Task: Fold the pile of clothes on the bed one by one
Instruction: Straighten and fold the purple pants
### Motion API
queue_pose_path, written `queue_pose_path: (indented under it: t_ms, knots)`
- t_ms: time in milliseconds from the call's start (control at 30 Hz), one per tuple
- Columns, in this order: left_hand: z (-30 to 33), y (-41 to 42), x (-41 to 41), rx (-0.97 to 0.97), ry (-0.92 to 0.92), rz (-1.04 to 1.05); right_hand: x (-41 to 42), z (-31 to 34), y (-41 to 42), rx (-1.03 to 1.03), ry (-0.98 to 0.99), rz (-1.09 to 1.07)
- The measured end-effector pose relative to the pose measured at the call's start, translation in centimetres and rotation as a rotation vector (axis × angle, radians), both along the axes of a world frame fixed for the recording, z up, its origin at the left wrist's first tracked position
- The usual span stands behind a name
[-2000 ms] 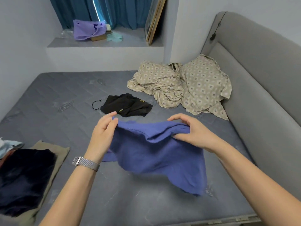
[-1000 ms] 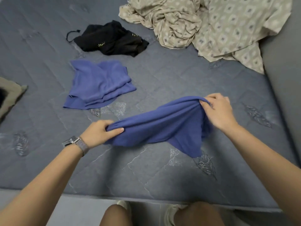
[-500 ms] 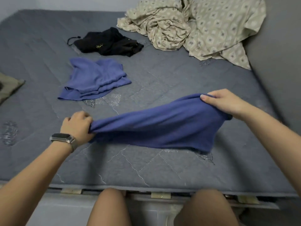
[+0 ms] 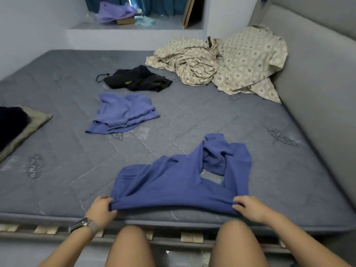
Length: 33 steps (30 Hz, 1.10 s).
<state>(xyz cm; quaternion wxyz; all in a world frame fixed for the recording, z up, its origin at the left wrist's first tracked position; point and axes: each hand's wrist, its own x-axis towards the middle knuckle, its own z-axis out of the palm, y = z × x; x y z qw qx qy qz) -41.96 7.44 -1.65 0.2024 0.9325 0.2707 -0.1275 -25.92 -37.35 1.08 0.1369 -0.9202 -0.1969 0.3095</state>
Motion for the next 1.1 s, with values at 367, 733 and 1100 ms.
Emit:
queue_pose_path:
  t_ms: [367,733,1100]
  knots:
    - [10.3,-8.8,-1.7,-0.526,-0.635,0.054,-6.6,4.9,8.1,0.586,-0.073,-0.146]
    - [21.6,-16.2,-2.5,-0.736,-0.868,-0.432,-10.9,16.9,13.5,0.977,0.104,-0.221]
    - [25.4,-16.0,3.0,-0.151,-0.765,-0.147,-7.3,33.3,11.3,0.785,-0.512,-0.212]
